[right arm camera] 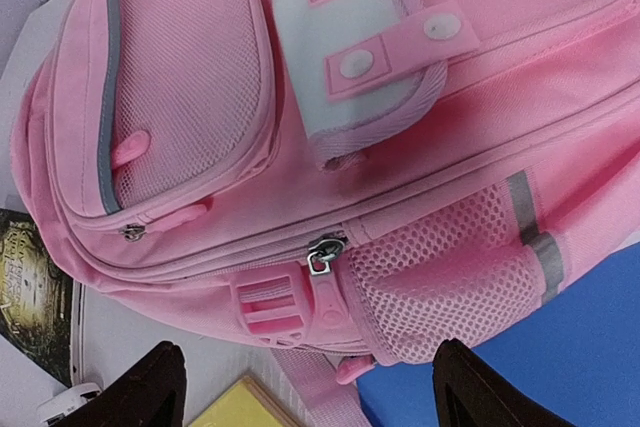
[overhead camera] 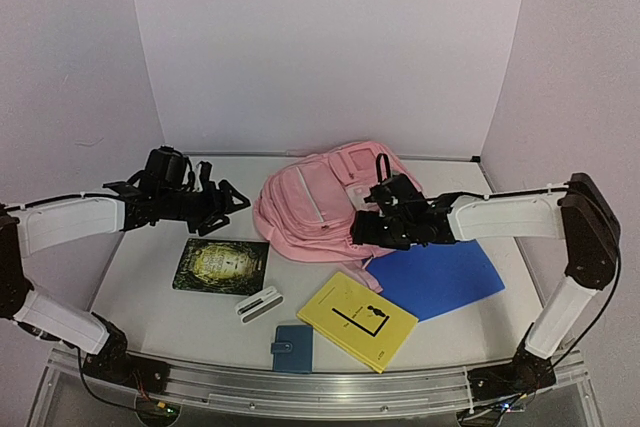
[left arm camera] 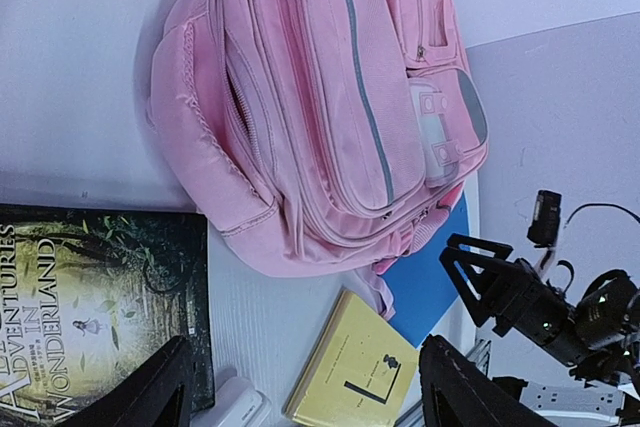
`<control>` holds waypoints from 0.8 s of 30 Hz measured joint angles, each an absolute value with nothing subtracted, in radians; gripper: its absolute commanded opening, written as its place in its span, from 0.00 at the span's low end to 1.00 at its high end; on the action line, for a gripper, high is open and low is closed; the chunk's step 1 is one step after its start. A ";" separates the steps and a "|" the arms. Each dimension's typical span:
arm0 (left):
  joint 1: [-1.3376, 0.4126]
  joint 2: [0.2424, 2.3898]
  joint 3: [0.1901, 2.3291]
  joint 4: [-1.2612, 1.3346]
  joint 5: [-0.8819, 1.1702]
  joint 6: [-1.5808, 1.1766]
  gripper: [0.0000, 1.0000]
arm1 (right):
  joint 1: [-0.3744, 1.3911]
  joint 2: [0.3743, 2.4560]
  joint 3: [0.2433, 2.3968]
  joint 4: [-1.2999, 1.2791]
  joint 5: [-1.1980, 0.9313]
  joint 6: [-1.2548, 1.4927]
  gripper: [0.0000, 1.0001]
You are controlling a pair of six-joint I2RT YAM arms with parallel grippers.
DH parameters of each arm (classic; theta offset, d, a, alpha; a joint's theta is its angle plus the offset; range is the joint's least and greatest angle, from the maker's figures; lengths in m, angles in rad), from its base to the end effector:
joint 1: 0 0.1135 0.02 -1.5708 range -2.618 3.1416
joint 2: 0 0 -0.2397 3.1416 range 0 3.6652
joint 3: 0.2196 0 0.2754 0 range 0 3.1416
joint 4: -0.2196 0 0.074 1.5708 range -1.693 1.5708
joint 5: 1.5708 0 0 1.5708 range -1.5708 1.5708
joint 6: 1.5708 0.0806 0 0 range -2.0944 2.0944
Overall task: Pack the student bag
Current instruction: Move the student bag to the center of the board.
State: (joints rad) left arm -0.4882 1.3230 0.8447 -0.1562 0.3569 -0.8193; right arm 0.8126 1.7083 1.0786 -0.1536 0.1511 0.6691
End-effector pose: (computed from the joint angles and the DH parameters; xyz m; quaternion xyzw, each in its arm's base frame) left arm 0.2940 -0.1880 0.1868 -0.0657 0.8794 -0.3958 0.2562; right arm 0.2937 0.2925 0.1327 -0.0371 0.9205 0.2068 0.3293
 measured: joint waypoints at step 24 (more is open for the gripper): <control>-0.404 1.103 0.850 -0.370 0.391 -0.756 0.85 | 0.791 1.990 1.197 0.009 0.184 0.662 0.65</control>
State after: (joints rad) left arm -0.4040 1.1029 0.8497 -0.3701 0.3912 -0.7557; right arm 0.7905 1.9896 1.1974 0.0087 0.1837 0.6625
